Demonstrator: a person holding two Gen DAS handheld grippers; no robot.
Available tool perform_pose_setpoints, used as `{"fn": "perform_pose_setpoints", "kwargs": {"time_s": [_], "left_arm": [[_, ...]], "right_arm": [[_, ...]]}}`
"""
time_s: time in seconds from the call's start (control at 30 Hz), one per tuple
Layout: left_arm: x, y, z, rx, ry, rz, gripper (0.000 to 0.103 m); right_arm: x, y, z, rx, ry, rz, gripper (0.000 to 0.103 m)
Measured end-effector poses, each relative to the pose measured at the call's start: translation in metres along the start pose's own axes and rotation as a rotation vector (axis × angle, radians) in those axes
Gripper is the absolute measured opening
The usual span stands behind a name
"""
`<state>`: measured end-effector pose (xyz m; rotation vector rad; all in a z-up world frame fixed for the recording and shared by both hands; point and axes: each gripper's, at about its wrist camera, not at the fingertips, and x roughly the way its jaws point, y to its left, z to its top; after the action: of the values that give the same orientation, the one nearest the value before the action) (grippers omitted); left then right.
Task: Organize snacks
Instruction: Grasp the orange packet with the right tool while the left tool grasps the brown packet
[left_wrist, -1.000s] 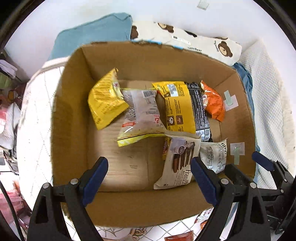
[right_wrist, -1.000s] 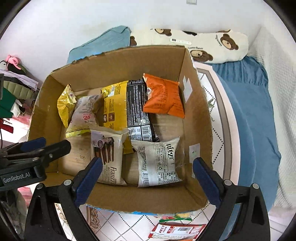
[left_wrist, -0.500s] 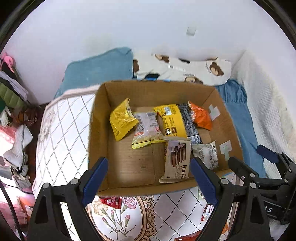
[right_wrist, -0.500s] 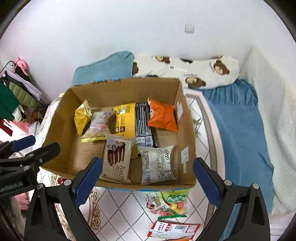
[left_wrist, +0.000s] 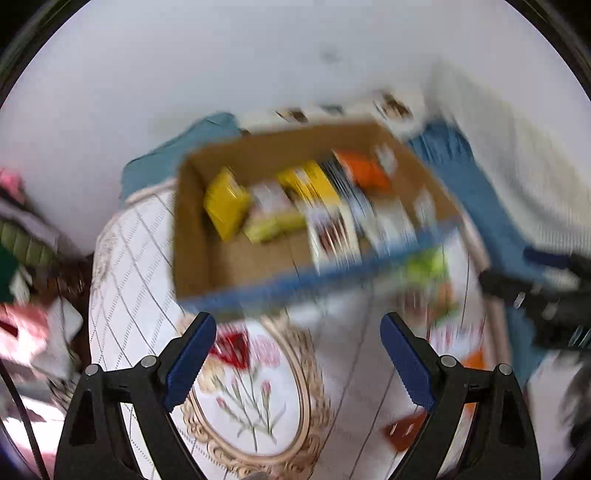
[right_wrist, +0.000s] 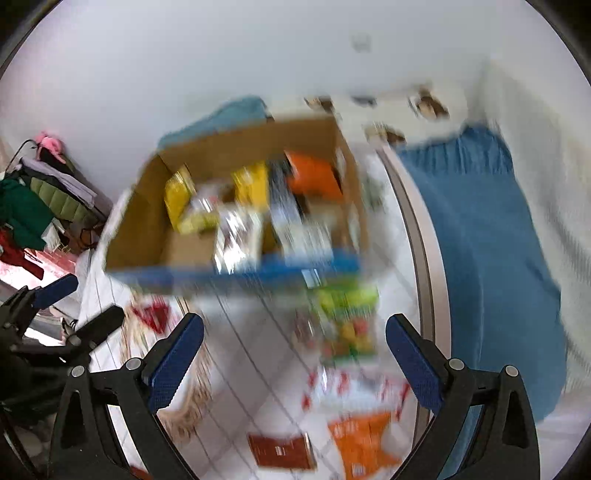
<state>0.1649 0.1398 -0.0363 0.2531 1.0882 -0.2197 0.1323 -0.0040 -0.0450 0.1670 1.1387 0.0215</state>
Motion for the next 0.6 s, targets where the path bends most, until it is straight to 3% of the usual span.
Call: {"fn": "perform_pose_setpoints", "kwargs": {"time_s": [0.27, 0.33, 0.43, 0.53, 0.6], "left_arm": [[0.070, -0.110, -0.086, 0.374, 0.228, -0.109, 0.091], [0.090, -0.135, -0.100, 0.442, 0.292, -0.156, 0.091], [0.112, -0.162, -0.113, 0.538, 0.365, -0.183, 0.091], [0.125, -0.185, -0.123, 0.639, 0.397, -0.197, 0.091], [0.131, -0.193, -0.125, 0.668, 0.390, -0.186, 0.079]], "right_arm": [[0.044, -0.098, -0.115, 0.179, 0.233, -0.084, 0.101], [0.051, -0.114, -0.131, 0.192, 0.252, -0.113, 0.099], [0.056, -0.132, -0.150, 0.221, 0.271, -0.121, 0.077], [0.056, -0.141, -0.159, 0.226, 0.270, -0.117, 0.076], [0.054, -0.140, -0.161, 0.205, 0.260, -0.105, 0.076]]}}
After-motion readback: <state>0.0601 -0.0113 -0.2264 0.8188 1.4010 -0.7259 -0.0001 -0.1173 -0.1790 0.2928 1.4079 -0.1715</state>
